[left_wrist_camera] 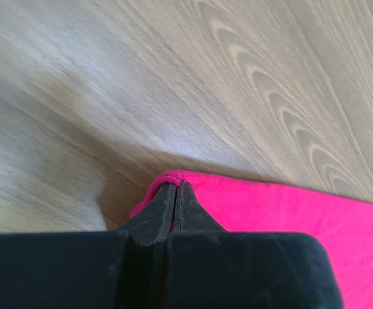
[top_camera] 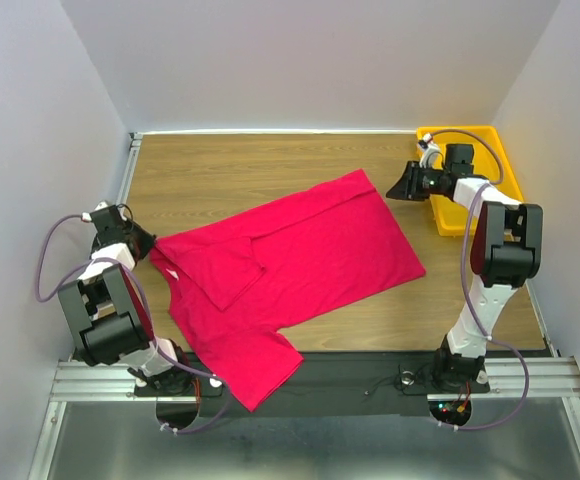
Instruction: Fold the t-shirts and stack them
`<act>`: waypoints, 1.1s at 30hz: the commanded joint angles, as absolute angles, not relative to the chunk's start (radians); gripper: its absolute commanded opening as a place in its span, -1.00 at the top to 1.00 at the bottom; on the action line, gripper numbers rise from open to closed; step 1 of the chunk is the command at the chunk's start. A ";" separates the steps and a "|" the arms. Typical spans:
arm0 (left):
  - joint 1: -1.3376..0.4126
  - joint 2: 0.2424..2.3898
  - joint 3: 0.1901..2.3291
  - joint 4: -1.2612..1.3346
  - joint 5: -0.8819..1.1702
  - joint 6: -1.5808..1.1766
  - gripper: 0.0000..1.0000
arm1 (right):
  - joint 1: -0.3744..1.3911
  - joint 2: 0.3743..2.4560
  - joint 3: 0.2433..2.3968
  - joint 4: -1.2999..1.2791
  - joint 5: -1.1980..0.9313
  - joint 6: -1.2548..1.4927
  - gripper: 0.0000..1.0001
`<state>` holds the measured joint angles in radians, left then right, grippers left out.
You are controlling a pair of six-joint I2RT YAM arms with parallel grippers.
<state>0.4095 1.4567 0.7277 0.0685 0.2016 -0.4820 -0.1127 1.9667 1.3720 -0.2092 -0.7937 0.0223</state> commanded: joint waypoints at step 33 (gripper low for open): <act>0.434 1.534 0.745 0.115 0.230 -0.439 1.00 | 0.052 2.560 2.174 -0.359 -0.653 0.120 0.05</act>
<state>0.4278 1.5494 0.7277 0.0887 0.2214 -0.4534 0.0368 2.5423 2.1368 -0.3408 -0.6601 0.1116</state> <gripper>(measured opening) 0.033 0.493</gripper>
